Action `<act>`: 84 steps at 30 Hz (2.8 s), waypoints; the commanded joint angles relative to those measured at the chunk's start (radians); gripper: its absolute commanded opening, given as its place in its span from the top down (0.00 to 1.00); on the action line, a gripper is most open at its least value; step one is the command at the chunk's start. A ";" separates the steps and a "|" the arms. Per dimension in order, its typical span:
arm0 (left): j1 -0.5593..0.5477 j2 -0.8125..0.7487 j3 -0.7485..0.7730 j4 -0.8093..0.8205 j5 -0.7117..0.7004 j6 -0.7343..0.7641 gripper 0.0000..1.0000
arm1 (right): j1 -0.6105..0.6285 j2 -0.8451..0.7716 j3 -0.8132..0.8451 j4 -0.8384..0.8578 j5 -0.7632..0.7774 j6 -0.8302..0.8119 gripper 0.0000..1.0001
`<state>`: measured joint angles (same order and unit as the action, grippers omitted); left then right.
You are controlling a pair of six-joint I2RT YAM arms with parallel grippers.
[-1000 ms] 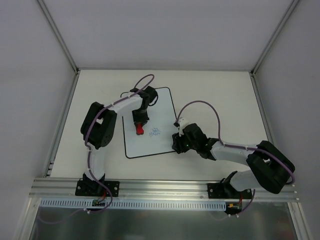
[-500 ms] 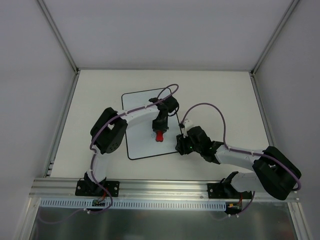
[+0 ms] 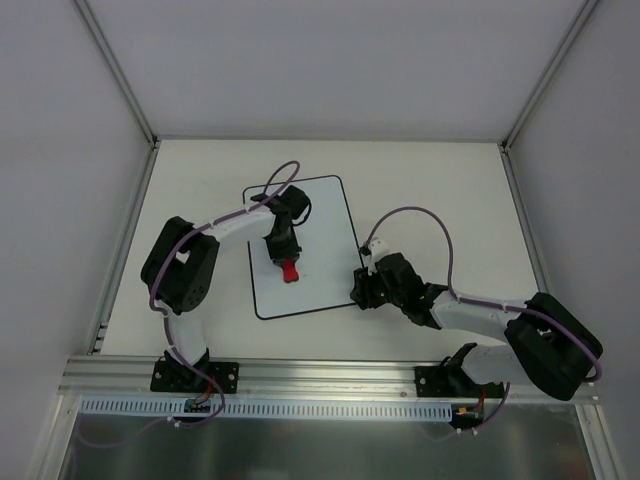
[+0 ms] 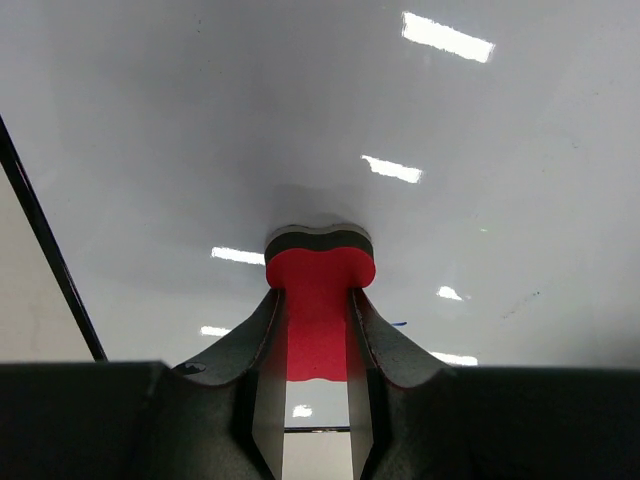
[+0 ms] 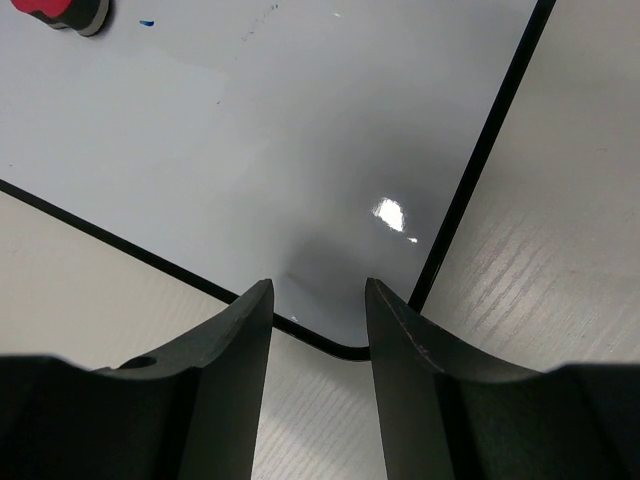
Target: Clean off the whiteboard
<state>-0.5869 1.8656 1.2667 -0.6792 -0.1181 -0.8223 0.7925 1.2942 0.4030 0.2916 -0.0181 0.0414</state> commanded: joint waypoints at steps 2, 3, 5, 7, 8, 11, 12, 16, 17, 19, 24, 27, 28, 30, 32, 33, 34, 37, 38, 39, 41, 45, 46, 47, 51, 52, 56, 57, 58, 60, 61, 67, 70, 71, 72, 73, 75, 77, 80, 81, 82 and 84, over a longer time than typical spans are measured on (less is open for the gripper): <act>-0.016 0.062 -0.029 -0.102 -0.072 -0.006 1.00 | -0.007 0.034 -0.049 -0.126 -0.006 0.012 0.53; -0.030 0.075 -0.012 -0.102 -0.072 0.000 1.00 | -0.009 0.034 -0.049 -0.124 -0.008 0.012 0.54; -0.079 0.122 0.060 -0.102 -0.062 0.017 1.00 | -0.009 0.033 -0.049 -0.124 -0.006 0.011 0.53; -0.112 0.173 0.143 -0.103 -0.037 0.017 1.00 | -0.009 0.028 -0.052 -0.121 -0.005 0.011 0.53; -0.125 0.194 0.169 -0.103 -0.023 0.015 1.00 | -0.009 0.027 -0.053 -0.120 -0.006 0.012 0.53; -0.186 0.269 0.287 -0.105 0.009 0.025 1.00 | -0.009 0.005 -0.067 -0.111 0.000 0.015 0.53; -0.200 0.285 0.316 -0.105 0.018 0.026 1.00 | -0.009 0.002 -0.072 -0.111 0.001 0.018 0.53; -0.232 0.329 0.399 -0.103 0.044 0.012 1.00 | -0.009 -0.013 -0.079 -0.105 -0.002 0.021 0.53; -0.234 0.337 0.405 -0.103 0.041 0.020 1.00 | -0.009 -0.019 -0.081 -0.103 -0.005 0.022 0.53; -0.241 0.342 0.419 -0.103 0.016 0.029 1.00 | -0.009 -0.026 -0.087 -0.100 -0.002 0.025 0.53; -0.182 0.288 0.309 -0.103 -0.018 -0.037 1.00 | -0.009 -0.027 -0.085 -0.100 0.000 0.028 0.53; -0.137 0.219 0.154 -0.099 -0.060 -0.075 1.00 | -0.009 -0.029 -0.089 -0.100 0.004 0.028 0.53; -0.133 0.187 0.088 -0.099 -0.071 -0.078 1.00 | -0.009 -0.030 -0.089 -0.100 0.004 0.028 0.53; -0.134 0.158 0.036 -0.094 -0.078 -0.087 1.00 | -0.009 -0.027 -0.090 -0.100 0.007 0.029 0.53; -0.134 0.118 -0.036 -0.094 -0.077 -0.103 1.00 | -0.009 -0.019 -0.090 -0.091 0.004 0.029 0.53; -0.133 0.104 -0.059 -0.094 -0.081 -0.110 1.00 | -0.009 -0.016 -0.090 -0.086 0.003 0.029 0.53; -0.126 0.072 -0.102 -0.095 -0.093 -0.118 1.00 | -0.009 -0.009 -0.089 -0.083 0.001 0.029 0.53; -0.078 0.021 -0.174 -0.094 -0.107 -0.143 1.00 | -0.007 -0.004 -0.087 -0.083 -0.003 0.029 0.53; -0.065 -0.008 -0.187 -0.094 -0.114 -0.141 1.00 | -0.009 -0.007 -0.089 -0.083 -0.005 0.028 0.53; -0.056 -0.020 -0.202 -0.095 -0.126 -0.138 1.00 | -0.009 -0.009 -0.090 -0.081 -0.005 0.028 0.53; -0.028 -0.052 -0.231 -0.097 -0.153 -0.132 1.00 | -0.009 -0.010 -0.095 -0.081 -0.006 0.028 0.53; 0.004 -0.080 -0.251 -0.099 -0.161 -0.117 1.00 | -0.007 -0.016 -0.099 -0.080 -0.006 0.029 0.53; 0.004 -0.083 -0.245 -0.099 -0.164 -0.112 1.00 | -0.009 -0.019 -0.101 -0.081 -0.005 0.029 0.53; 0.004 -0.082 -0.241 -0.100 -0.166 -0.106 1.00 | -0.007 -0.018 -0.102 -0.080 -0.003 0.028 0.53; -0.002 -0.062 -0.179 -0.099 -0.138 -0.090 1.00 | -0.007 -0.018 -0.102 -0.081 -0.005 0.029 0.53; -0.008 -0.057 -0.165 -0.099 -0.143 -0.089 1.00 | -0.009 -0.019 -0.102 -0.080 -0.005 0.029 0.53; -0.019 -0.039 -0.089 -0.100 -0.129 -0.066 1.00 | -0.009 -0.030 -0.098 -0.085 -0.009 0.028 0.53; -0.018 -0.043 -0.075 -0.100 -0.127 -0.063 1.00 | -0.007 -0.035 -0.098 -0.088 -0.013 0.028 0.53; -0.016 -0.049 -0.054 -0.102 -0.129 -0.060 1.00 | -0.009 -0.038 -0.090 -0.094 -0.013 0.026 0.52; 0.005 -0.080 -0.040 -0.103 -0.144 -0.040 1.00 | -0.007 -0.065 -0.076 -0.133 -0.005 0.015 0.51; 0.018 -0.095 -0.035 -0.103 -0.147 -0.031 1.00 | -0.009 -0.079 -0.061 -0.162 0.000 0.011 0.51; 0.171 -0.219 -0.044 -0.111 -0.181 0.101 1.00 | -0.009 -0.214 0.013 -0.268 0.053 -0.024 0.41; 0.255 -0.249 -0.050 -0.111 -0.202 0.202 1.00 | -0.009 -0.266 0.059 -0.327 0.079 -0.034 0.27; 0.274 -0.246 -0.049 -0.111 -0.210 0.231 1.00 | -0.009 -0.275 0.069 -0.347 0.086 -0.034 0.24; 0.310 -0.244 -0.052 -0.109 -0.218 0.280 1.00 | -0.012 -0.283 0.094 -0.359 0.096 -0.063 0.22; 0.327 -0.240 -0.052 -0.105 -0.227 0.297 1.00 | -0.015 -0.291 0.105 -0.371 0.102 -0.073 0.16; 0.358 -0.220 -0.050 -0.097 -0.235 0.345 1.00 | -0.024 -0.312 0.128 -0.408 0.118 -0.084 0.11; 0.395 -0.189 -0.049 -0.074 -0.232 0.397 1.00 | -0.032 -0.338 0.154 -0.433 0.132 -0.098 0.06; 0.464 -0.168 -0.050 -0.014 -0.166 0.416 1.00 | -0.044 -0.371 0.184 -0.466 0.144 -0.113 0.01; 0.484 -0.166 -0.052 -0.002 -0.151 0.414 1.00 | -0.047 -0.392 0.194 -0.479 0.158 -0.118 0.01; 0.504 -0.166 -0.055 0.016 -0.134 0.413 1.00 | -0.052 -0.403 0.203 -0.491 0.167 -0.124 0.01; 0.547 -0.167 -0.058 0.032 -0.104 0.420 1.00 | -0.064 -0.443 0.224 -0.523 0.194 -0.141 0.01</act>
<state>-0.0956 1.7042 1.2003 -0.6933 -0.2707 -0.4545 0.7441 0.9108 0.5648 -0.1707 0.1104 -0.0566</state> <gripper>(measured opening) 0.221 0.991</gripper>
